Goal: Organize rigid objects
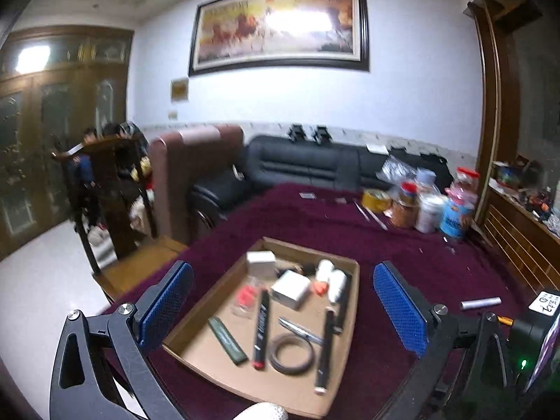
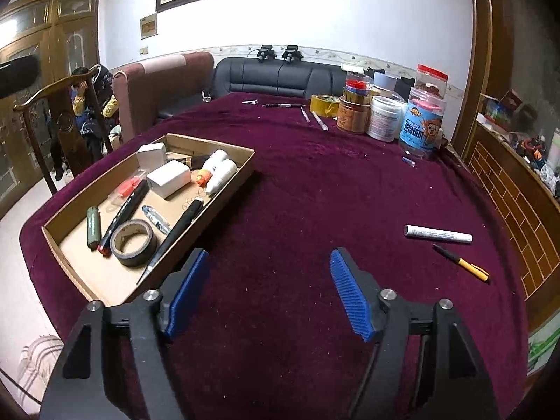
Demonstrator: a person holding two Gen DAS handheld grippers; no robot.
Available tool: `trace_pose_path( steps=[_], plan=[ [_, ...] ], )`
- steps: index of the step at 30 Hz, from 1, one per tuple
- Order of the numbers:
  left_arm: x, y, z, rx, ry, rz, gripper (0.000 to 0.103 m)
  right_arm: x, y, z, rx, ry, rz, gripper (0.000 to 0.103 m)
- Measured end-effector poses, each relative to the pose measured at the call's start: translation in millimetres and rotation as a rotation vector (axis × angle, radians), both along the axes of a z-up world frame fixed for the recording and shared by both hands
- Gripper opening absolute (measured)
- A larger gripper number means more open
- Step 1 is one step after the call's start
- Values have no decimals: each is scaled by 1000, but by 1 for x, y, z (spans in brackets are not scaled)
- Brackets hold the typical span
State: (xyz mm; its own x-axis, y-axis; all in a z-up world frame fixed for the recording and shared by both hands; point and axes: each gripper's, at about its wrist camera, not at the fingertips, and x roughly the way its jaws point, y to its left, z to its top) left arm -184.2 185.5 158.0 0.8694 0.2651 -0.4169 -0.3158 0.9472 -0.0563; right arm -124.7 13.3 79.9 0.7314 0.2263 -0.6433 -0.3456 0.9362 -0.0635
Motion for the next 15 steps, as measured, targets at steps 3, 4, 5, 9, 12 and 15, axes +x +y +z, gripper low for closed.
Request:
trace_pose_path(
  steps=[3, 4, 5, 9, 12, 15],
  plan=[
    [8, -6, -12, -36, 60, -36, 102, -7, 5, -4, -32, -18, 17, 74],
    [12, -5, -17, -68, 89, -54, 102, -9, 7, -6, -46, -27, 24, 74],
    [14, -2, -21, -94, 109, -61, 102, -11, 10, -7, -63, -35, 29, 74],
    [17, 5, -33, -158, 162, -57, 102, -13, 18, -13, -81, -26, 47, 76],
    [16, 15, -39, -185, 161, -35, 102, -14, 24, -16, -99, -20, 52, 76],
    [17, 25, -45, -229, 166, -31, 102, -15, 26, -17, -109, -20, 54, 76]
  ],
)
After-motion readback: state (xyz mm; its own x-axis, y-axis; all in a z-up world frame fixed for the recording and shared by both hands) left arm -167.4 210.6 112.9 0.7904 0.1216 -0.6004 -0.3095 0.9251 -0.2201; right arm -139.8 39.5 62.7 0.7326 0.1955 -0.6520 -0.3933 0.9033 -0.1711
